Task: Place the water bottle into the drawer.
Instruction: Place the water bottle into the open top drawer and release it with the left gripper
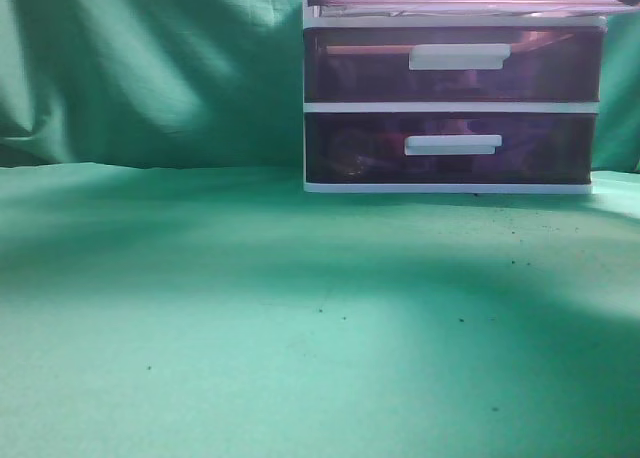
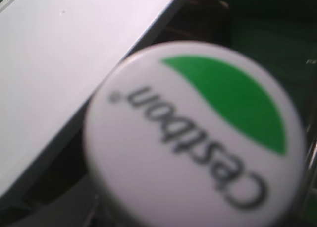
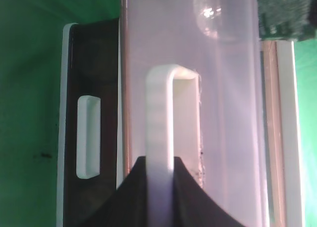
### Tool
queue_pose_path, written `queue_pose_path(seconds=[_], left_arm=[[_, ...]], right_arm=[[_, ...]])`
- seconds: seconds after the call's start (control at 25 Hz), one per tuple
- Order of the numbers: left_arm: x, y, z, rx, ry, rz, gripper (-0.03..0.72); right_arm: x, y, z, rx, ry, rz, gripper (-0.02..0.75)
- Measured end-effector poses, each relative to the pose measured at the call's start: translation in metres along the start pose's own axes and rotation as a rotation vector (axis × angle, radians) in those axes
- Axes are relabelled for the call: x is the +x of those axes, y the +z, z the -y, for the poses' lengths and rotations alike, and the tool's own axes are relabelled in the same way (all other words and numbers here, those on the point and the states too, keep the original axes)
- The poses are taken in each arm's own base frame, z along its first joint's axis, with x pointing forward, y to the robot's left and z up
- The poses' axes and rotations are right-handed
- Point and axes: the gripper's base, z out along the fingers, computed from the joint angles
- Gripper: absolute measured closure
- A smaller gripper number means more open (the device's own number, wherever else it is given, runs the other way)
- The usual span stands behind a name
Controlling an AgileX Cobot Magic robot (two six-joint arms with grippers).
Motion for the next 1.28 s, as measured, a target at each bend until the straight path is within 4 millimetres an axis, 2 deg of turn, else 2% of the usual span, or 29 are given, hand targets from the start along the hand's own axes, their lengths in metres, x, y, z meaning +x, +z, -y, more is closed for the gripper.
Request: queue_pose_path(seconds=[0.24,0.28,0.52,0.72,0.92,1.08,1.16,1.2,1.28], left_arm=[[0.006,0.026,0.020,-0.046,0.124,-0.089,0.393],[0.007,0.029,0.021,-0.047,0.125,-0.086,0.340],[-0.003,0.034,0.033,0.001,0.037,0.008,0.157],[-0.025,0.033,0.052,0.080,-0.054,0.185,0.171],[-0.037,0.030,0.056,0.114,-0.120,0.307,0.171],[-0.043,0.018,0.057,0.144,-0.107,0.307,0.171],[-0.047,-0.001,0.054,0.137,-0.045,0.267,0.248],[-0.049,-0.016,0.051,0.125,-0.004,0.230,0.316],[-0.052,-0.051,0.044,0.083,0.063,0.143,0.524]], right_arm=[[0.000,0.000,0.000,-0.002,0.016,0.001,0.652],[0.000,0.000,0.000,-0.005,0.017,-0.001,0.652],[0.000,0.000,-0.001,-0.006,0.031,-0.001,0.652],[0.000,0.000,-0.001,-0.012,0.055,0.001,0.652],[0.000,0.000,-0.001,-0.016,0.057,-0.002,0.652],[0.000,0.000,-0.001,-0.015,0.059,0.000,0.652],[0.000,-0.001,-0.001,-0.014,0.058,0.000,0.652],[0.000,-0.001,-0.001,-0.013,0.058,0.002,0.652],[0.000,-0.001,0.000,-0.007,0.070,0.003,0.652]])
